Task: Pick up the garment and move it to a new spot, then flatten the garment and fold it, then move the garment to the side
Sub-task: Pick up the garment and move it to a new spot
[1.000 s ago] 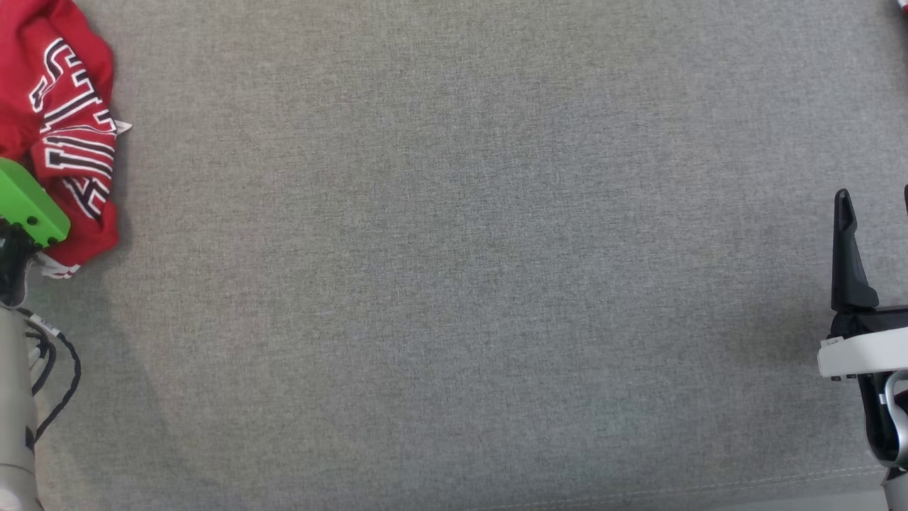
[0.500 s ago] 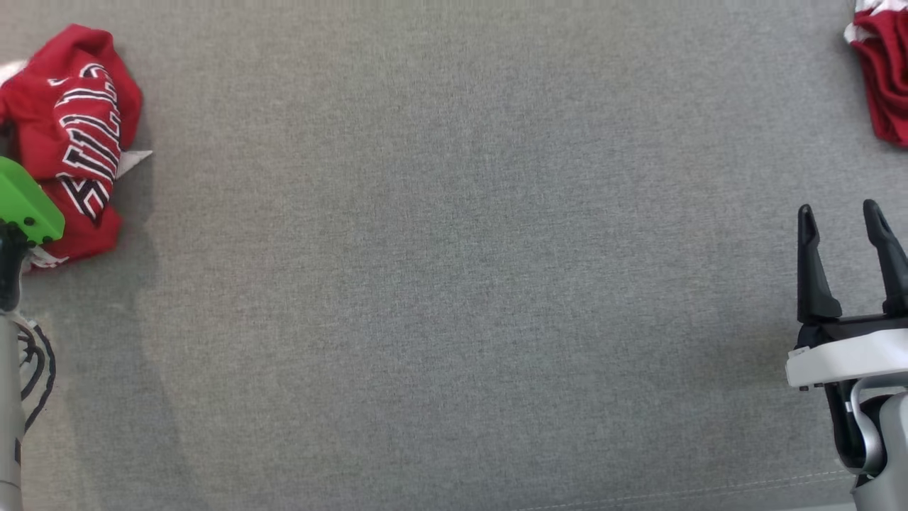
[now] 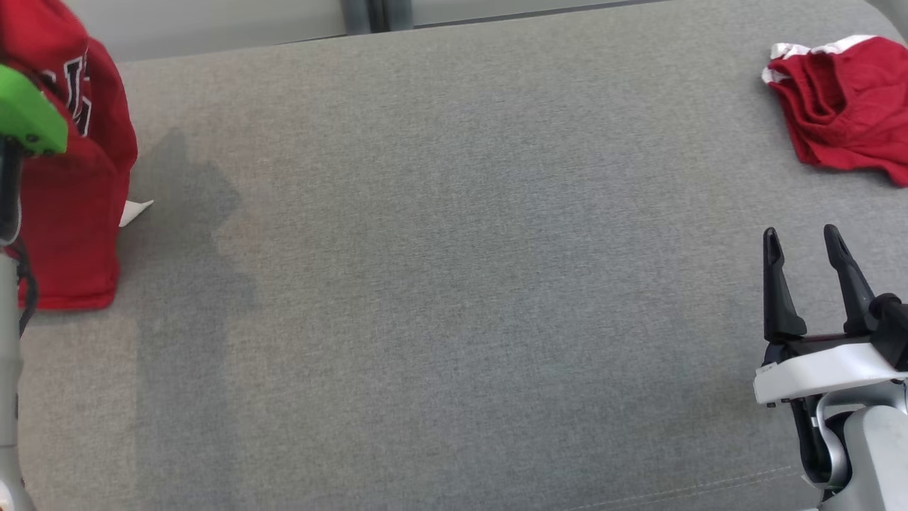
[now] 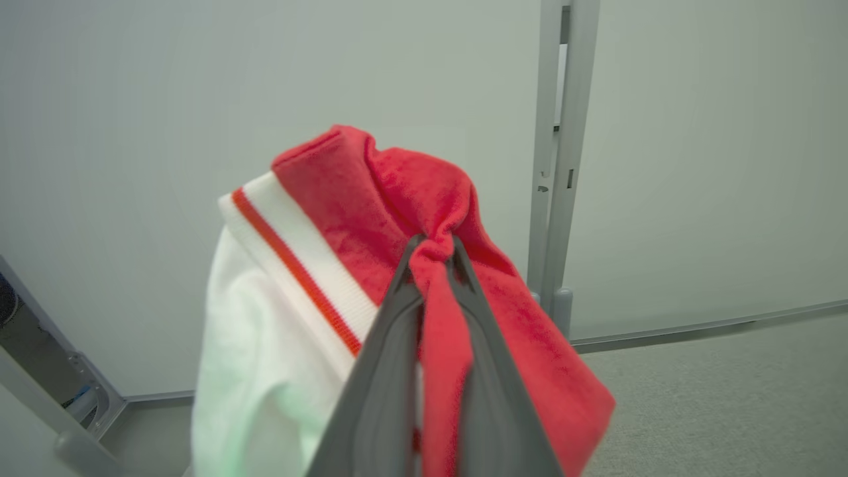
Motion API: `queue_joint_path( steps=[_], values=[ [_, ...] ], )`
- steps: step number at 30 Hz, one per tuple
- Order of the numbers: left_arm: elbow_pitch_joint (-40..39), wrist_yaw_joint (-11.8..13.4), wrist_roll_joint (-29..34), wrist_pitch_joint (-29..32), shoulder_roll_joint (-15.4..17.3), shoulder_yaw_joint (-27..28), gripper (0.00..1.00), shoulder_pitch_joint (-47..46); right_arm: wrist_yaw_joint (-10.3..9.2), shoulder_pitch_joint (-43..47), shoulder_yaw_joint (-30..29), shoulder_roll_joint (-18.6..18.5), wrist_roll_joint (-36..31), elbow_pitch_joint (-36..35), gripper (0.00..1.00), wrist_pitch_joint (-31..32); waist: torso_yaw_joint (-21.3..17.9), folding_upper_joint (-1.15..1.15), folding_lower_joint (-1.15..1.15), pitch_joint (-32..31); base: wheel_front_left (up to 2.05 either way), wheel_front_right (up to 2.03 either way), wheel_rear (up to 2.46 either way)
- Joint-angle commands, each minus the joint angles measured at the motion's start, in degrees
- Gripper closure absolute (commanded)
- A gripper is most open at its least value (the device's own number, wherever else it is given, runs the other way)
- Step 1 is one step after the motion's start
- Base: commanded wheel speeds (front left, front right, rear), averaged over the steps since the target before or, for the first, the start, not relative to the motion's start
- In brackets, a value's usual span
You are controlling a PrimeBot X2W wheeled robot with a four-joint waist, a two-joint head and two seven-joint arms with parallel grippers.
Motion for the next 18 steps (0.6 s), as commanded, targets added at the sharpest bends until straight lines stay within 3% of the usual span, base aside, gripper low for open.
queue_joint_path(
  steps=[1,11,18],
  values=[
    [-1.74,0.19,0.71,-0.08,-0.77,-0.89,1.0,-1.55,-0.09,0.88,0.1,0.44,0.08,0.39,0.0,-0.17,-2.86,0.0,0.0,-2.13,0.0,0.0,0.0],
    [-12.13,0.19,2.57,2.08,-8.11,-8.59,1.0,-8.7,-0.09,1.08,-0.21,3.28,0.07,1.05,0.0,-0.17,-10.09,0.0,0.0,-2.62,0.0,0.0,0.0],
    [-11.25,0.4,1.39,0.38,-13.76,-11.72,1.0,-7.22,-0.09,0.51,0.35,4.64,0.62,1.88,0.0,-0.17,-13.48,0.0,0.0,-2.31,0.0,0.0,0.0]
  ],
)
